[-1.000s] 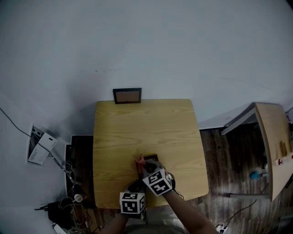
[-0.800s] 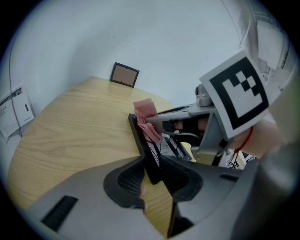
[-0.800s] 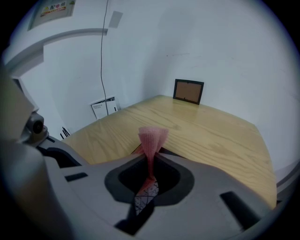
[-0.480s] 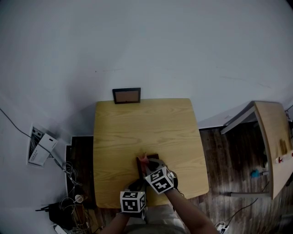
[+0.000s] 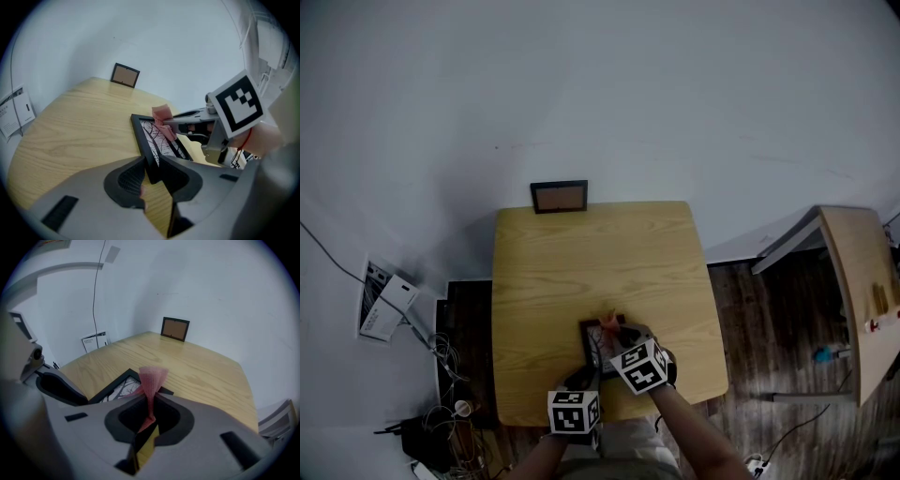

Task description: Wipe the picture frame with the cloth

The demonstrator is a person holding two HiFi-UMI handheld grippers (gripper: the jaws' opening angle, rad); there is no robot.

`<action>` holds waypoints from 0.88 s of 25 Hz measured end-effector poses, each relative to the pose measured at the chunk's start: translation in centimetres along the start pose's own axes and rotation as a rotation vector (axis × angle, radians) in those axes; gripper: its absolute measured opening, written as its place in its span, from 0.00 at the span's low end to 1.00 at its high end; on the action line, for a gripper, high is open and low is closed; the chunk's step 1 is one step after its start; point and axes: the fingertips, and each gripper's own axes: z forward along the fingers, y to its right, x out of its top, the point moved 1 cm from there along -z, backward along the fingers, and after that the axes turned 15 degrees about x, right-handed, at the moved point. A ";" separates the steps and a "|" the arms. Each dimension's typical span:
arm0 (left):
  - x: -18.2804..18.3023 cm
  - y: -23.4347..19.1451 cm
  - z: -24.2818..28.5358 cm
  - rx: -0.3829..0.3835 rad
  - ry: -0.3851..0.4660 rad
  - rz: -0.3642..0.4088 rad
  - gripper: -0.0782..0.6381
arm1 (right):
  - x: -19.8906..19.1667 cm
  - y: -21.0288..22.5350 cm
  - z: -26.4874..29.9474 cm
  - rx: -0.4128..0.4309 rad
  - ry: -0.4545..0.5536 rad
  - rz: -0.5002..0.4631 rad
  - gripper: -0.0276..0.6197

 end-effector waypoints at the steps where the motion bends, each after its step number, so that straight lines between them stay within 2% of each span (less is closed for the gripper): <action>1: 0.0 0.0 0.0 0.000 0.000 -0.001 0.23 | -0.1 0.2 -0.1 -0.004 -0.001 0.003 0.07; 9: 0.0 0.0 0.1 0.003 0.003 -0.001 0.23 | -0.4 0.5 -0.3 -0.016 0.008 0.029 0.07; 13: 0.0 0.1 0.1 0.001 0.005 0.000 0.23 | 0.0 0.1 -0.9 -0.020 0.058 0.048 0.07; 18: 0.0 0.1 0.0 0.003 0.008 0.004 0.23 | 0.6 -1.9 -2.2 0.031 0.170 0.107 0.07; 22: 0.1 0.0 0.1 0.004 0.010 0.005 0.23 | 0.7 -3.9 -2.8 0.079 0.198 0.108 0.07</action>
